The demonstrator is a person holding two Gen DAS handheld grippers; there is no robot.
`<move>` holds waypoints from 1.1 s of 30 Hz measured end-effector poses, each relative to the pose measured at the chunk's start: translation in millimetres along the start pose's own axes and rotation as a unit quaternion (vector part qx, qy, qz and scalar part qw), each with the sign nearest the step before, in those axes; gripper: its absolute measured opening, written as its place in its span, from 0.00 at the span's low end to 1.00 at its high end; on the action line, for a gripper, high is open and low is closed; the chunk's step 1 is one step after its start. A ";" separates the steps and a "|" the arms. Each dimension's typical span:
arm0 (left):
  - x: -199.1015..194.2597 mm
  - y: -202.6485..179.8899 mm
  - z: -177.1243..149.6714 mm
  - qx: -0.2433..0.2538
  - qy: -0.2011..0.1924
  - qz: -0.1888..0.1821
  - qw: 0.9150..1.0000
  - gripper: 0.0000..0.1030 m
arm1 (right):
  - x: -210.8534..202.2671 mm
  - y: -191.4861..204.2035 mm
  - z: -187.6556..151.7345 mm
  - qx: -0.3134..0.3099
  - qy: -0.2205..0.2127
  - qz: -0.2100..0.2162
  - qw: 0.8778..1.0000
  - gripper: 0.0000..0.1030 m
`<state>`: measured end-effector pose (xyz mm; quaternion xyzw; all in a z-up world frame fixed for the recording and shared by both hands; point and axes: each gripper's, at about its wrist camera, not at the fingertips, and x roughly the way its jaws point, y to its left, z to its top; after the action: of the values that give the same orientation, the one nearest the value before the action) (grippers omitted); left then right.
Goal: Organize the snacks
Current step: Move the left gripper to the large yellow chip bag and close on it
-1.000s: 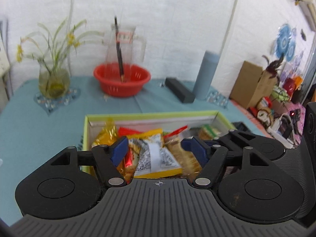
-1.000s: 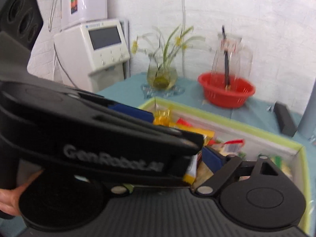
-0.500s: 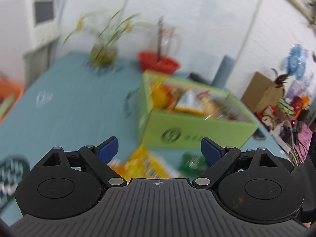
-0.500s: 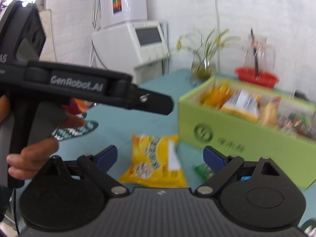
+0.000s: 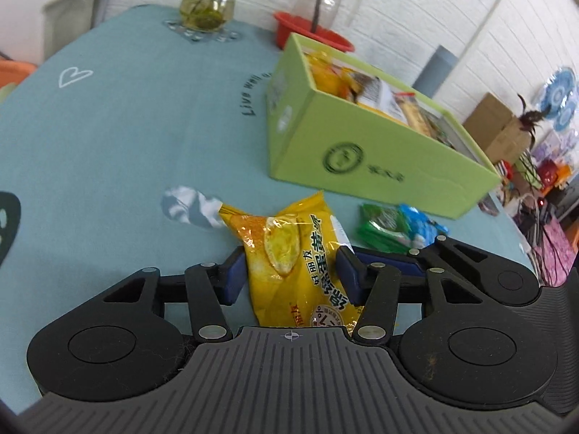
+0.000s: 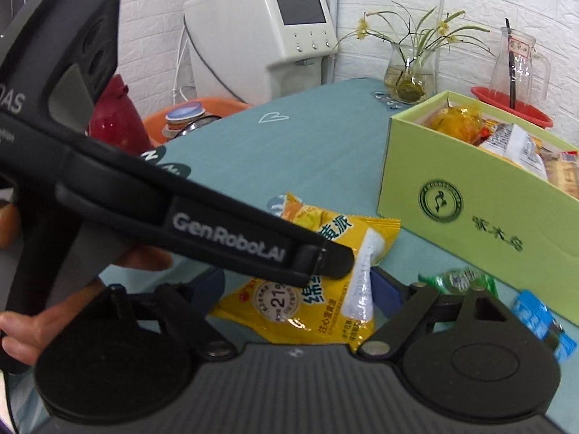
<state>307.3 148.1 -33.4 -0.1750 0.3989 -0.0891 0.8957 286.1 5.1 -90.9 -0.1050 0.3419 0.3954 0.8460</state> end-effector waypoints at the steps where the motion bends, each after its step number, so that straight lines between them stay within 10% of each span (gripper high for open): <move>1: -1.9 -7.6 -5.9 0.005 0.002 -0.002 1.000 0.34 | -8.4 1.9 -7.4 0.001 0.000 -0.004 1.000 0.86; 12: -21.3 -72.0 -77.2 0.034 0.029 -0.057 0.997 0.38 | -86.6 13.1 -81.6 0.050 -0.013 -0.056 0.997 0.90; 23: -40.8 -92.8 -84.5 0.058 0.004 -0.014 0.998 0.64 | -110.4 -1.8 -94.0 0.110 -0.048 -0.067 0.991 0.90; 33: -35.4 -94.8 -82.9 0.058 0.011 -0.019 0.998 0.67 | -116.7 -6.8 -101.9 0.139 -0.050 -0.060 0.987 0.90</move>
<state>220.0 51.2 -24.1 -0.1287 0.4000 -0.1308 0.8980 187.7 -114.8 -90.1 0.0131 0.3435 0.2972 0.8908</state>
